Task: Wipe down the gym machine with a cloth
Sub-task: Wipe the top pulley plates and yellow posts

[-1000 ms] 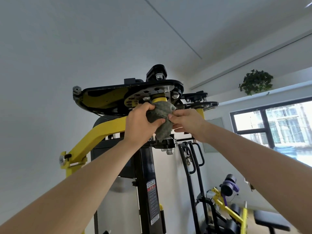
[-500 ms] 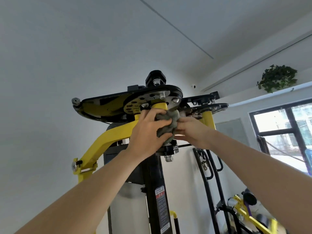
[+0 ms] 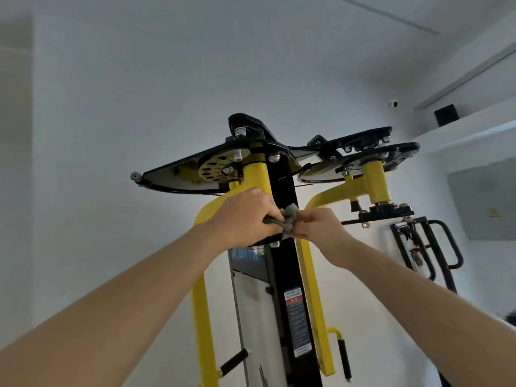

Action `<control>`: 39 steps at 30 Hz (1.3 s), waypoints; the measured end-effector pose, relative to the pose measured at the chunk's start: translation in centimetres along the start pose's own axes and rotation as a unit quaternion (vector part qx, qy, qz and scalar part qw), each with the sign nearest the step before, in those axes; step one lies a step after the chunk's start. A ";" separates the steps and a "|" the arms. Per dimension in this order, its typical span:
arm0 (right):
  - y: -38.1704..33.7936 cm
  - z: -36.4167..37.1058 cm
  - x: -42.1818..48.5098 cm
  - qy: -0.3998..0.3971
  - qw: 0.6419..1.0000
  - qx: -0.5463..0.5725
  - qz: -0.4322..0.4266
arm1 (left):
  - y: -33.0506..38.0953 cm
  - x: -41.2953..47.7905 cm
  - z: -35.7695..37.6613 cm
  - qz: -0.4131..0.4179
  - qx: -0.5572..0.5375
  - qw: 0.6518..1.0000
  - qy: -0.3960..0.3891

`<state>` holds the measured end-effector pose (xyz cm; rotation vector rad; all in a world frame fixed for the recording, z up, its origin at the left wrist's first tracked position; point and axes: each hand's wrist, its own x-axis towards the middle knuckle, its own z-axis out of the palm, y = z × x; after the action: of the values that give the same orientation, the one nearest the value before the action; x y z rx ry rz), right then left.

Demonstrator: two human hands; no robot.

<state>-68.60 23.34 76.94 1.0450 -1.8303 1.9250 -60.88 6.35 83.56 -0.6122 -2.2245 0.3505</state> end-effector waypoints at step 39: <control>-13.6 4.0 4.1 0.119 0.886 -0.291 -0.341 | -8.2 0.1 -13.4 -0.101 -0.265 0.959 0.005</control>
<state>-61.40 20.48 89.54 0.9902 -1.4672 0.9544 -53.39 0.19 95.85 -0.6460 -2.3503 -0.3679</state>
